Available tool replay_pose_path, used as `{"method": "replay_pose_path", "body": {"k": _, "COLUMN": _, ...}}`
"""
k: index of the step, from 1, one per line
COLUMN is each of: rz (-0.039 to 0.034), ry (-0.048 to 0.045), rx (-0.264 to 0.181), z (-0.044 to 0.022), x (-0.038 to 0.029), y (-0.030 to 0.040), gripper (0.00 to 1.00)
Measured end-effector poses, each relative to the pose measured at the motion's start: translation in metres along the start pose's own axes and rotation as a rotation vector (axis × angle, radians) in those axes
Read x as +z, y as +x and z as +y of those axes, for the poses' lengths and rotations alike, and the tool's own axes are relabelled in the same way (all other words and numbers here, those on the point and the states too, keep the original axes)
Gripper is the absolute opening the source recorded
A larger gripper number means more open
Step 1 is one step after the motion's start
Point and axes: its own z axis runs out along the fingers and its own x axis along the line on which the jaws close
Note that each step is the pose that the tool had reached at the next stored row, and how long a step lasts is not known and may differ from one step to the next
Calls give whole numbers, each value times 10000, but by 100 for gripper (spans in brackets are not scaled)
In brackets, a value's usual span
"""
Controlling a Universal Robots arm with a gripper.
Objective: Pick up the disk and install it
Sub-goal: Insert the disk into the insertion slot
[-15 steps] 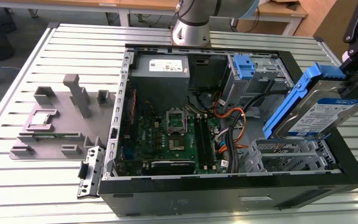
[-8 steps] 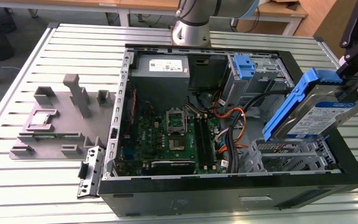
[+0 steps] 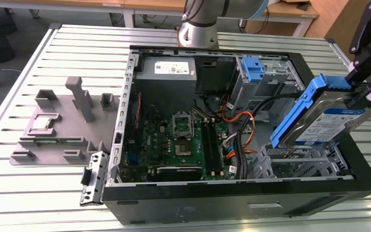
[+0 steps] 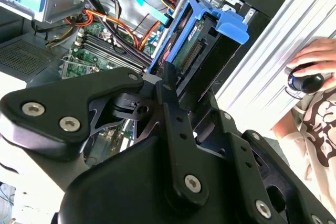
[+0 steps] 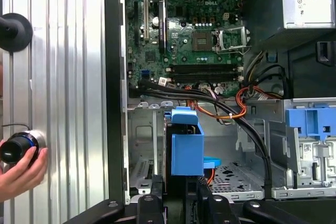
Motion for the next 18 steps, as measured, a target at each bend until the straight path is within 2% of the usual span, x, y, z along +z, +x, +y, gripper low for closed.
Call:
{"method": "replay_pose_path", "body": {"k": 12, "rz": 5, "ry": 1, "rx": 8, "z": -3, "x": 76, "y": 13, "gripper": 35}}
{"method": "replay_pose_path", "body": {"k": 18, "rz": 4, "ry": 1, "rx": 9, "z": -3, "x": 83, "y": 13, "gripper": 35}}
